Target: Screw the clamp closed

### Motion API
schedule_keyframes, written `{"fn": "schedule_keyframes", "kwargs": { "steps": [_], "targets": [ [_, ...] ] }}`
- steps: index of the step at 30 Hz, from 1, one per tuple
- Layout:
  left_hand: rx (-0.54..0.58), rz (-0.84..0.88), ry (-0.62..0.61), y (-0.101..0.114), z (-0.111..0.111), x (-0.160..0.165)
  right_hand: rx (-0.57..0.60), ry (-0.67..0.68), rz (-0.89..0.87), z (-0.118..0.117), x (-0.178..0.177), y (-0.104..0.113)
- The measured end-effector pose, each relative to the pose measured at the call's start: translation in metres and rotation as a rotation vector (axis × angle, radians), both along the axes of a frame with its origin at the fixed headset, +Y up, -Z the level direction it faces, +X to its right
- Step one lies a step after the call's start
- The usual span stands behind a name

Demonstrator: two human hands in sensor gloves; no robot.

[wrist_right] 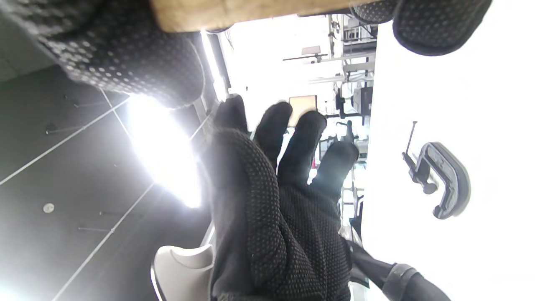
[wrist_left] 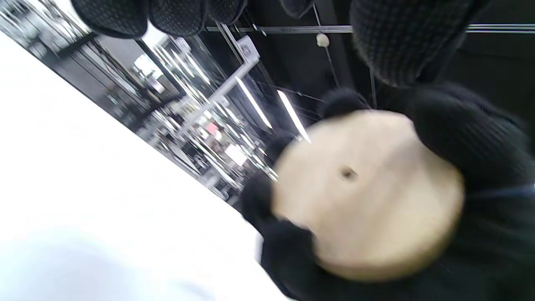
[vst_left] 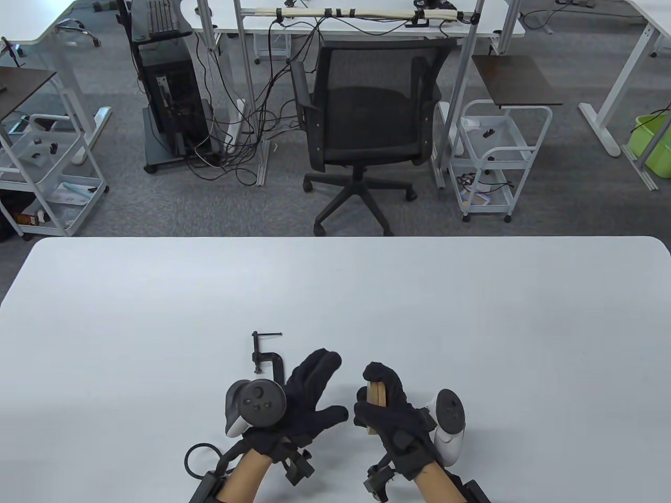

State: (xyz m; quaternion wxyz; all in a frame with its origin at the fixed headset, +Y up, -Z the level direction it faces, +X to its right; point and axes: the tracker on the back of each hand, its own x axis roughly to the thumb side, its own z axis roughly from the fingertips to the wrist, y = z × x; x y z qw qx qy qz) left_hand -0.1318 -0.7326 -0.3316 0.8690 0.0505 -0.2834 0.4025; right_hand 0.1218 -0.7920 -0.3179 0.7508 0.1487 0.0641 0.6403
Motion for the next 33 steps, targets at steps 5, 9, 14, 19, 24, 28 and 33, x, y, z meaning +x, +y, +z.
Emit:
{"fn": "schedule_keyframes", "kwargs": {
  "steps": [5,9,14,19,24,28,33],
  "targets": [
    [-0.075,-0.129,0.212,0.014,-0.024,-0.016,0.014,-0.032,-0.027,-0.003,0.007,0.003],
    [-0.153,-0.243,0.357,0.020,-0.045,-0.027,0.017,-0.045,-0.049,-0.002,0.010,0.005],
    [-0.219,-0.308,0.521,0.015,-0.065,-0.040,0.032,-0.068,-0.056,-0.003,0.014,0.008],
    [-0.404,-0.421,0.622,-0.003,-0.085,-0.045,0.030,-0.077,-0.060,-0.003,0.015,0.009],
    [-0.489,-0.507,0.701,-0.025,-0.106,-0.049,0.046,-0.065,-0.036,-0.004,0.015,0.009],
    [-0.617,-0.643,0.743,-0.043,-0.119,-0.050,0.042,-0.048,-0.027,-0.004,0.013,0.007],
    [-0.768,-0.676,0.681,-0.061,-0.130,-0.049,0.051,-0.040,-0.006,-0.004,0.012,0.007]
  ]
}}
